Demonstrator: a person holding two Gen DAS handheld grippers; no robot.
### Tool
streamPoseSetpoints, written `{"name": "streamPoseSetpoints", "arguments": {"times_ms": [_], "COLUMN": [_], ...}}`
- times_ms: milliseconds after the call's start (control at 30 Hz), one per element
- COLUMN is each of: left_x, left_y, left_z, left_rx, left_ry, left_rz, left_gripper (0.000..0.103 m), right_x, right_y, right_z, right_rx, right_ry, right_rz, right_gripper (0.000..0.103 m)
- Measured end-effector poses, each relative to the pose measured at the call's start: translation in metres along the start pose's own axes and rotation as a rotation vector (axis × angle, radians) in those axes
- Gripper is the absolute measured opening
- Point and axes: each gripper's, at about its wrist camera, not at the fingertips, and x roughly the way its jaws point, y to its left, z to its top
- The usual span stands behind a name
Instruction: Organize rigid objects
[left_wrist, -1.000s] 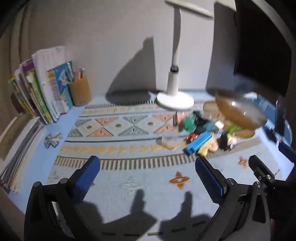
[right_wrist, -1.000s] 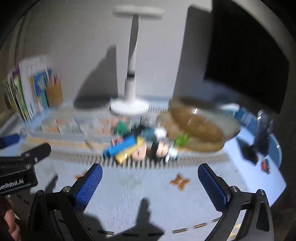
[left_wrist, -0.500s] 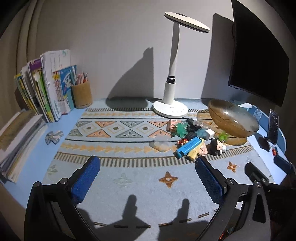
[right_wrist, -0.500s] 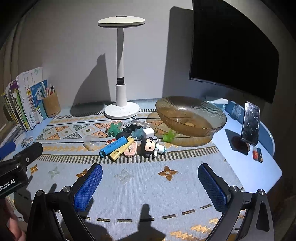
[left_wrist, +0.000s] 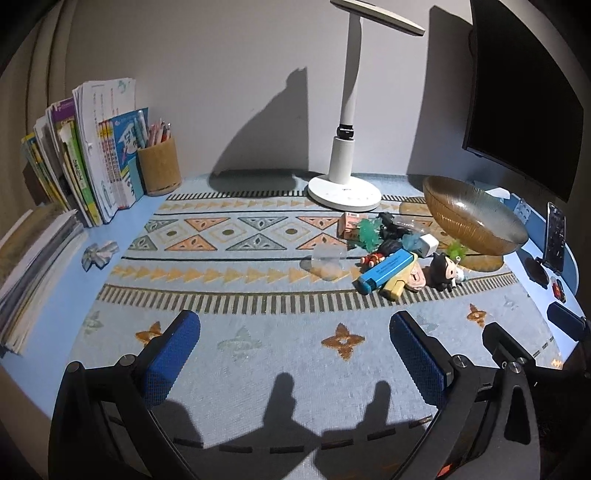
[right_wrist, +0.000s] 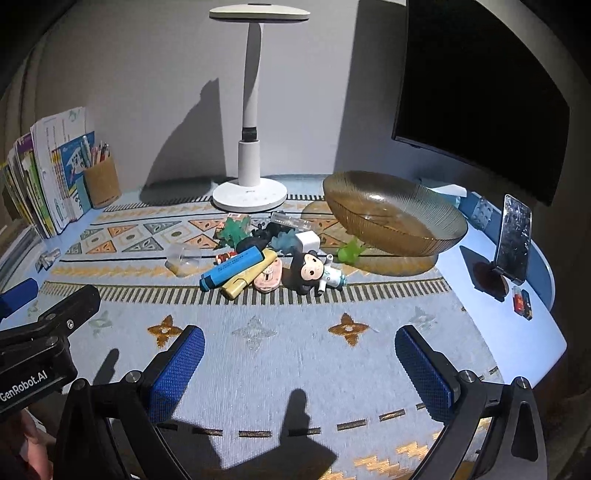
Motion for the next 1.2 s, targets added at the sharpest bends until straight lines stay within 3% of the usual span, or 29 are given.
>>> {"name": "streamPoseSetpoints", "arguments": {"times_ms": [900,1067,1200], "left_x": [0.016,0.033,0.06], "left_y": [0.0,0.015,0.025], "left_z": [-0.002,0.017,0.029], "left_rx": [0.011,0.036,0.041], "left_ry": [0.06,0.108,0.2], "left_rz": [-0.02,-0.106,-0.196], "left_gripper": [0.102,0.102,0.102], "right_x": [0.015,0.012,0.018], "right_y": [-0.018,-0.021,-0.024], "right_z": [-0.006,-0.004,-0.004], "right_rx": [0.065,0.071,0.083], "right_ry": [0.055,0.042,0.055], "right_rz": [0.02,0.018,0.022], "right_gripper": [0.103,0.103,0.103]}}
